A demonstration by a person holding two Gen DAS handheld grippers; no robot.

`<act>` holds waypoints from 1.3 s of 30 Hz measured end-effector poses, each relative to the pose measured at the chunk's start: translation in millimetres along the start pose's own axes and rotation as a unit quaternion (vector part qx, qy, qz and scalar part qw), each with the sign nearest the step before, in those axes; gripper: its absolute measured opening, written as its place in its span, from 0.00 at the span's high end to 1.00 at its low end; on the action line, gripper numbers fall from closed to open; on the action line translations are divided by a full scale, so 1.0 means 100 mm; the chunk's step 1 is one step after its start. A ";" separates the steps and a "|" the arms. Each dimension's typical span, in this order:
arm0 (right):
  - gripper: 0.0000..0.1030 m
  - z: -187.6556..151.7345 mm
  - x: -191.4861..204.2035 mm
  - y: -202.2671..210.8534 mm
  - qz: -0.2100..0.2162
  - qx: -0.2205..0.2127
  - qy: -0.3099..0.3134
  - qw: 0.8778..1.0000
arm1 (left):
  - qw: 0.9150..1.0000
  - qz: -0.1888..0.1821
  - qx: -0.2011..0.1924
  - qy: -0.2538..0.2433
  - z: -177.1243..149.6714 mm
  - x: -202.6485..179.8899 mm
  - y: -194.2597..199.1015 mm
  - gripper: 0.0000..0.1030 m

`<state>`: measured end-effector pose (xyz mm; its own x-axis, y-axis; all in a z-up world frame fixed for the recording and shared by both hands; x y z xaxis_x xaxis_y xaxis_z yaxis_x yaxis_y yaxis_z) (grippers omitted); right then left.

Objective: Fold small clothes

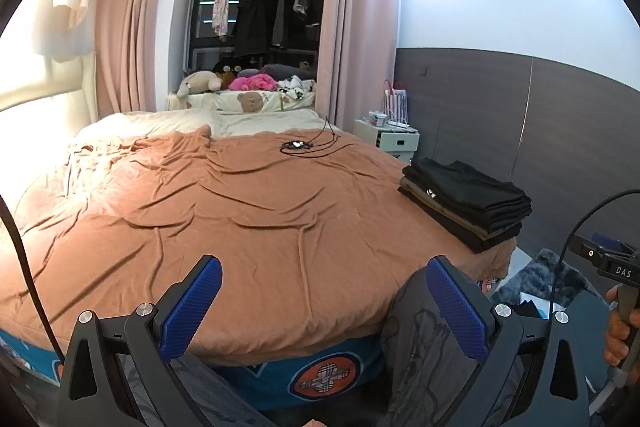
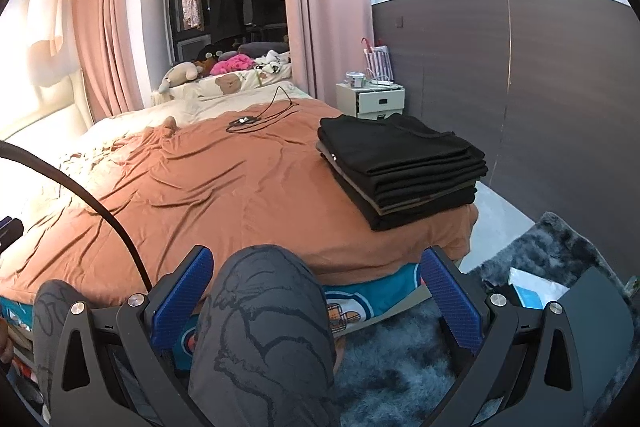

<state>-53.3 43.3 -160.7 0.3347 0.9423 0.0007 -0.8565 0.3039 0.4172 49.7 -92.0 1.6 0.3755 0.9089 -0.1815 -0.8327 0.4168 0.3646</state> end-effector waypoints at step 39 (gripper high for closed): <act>0.00 -0.01 -0.05 -0.06 -0.003 -0.001 0.012 1.000 | 1.000 -0.001 0.002 0.002 -0.11 -0.07 -0.02 0.00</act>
<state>-50.5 36.6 -164.4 0.3293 0.9439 -0.0237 -0.8557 0.3089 0.4151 44.4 -99.8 -7.8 0.3758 0.9077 -0.1865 -0.8300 0.4192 0.3679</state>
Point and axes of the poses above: each gripper's, at about its wrist camera, not at the fingertips, and y roughly against the way its jaws point, x to its left, z to its top, the point moved 6 cm from there along -y, roughly the way its jaws point, and after that the axes turned 13 degrees about -z, right-handed, at the moved point
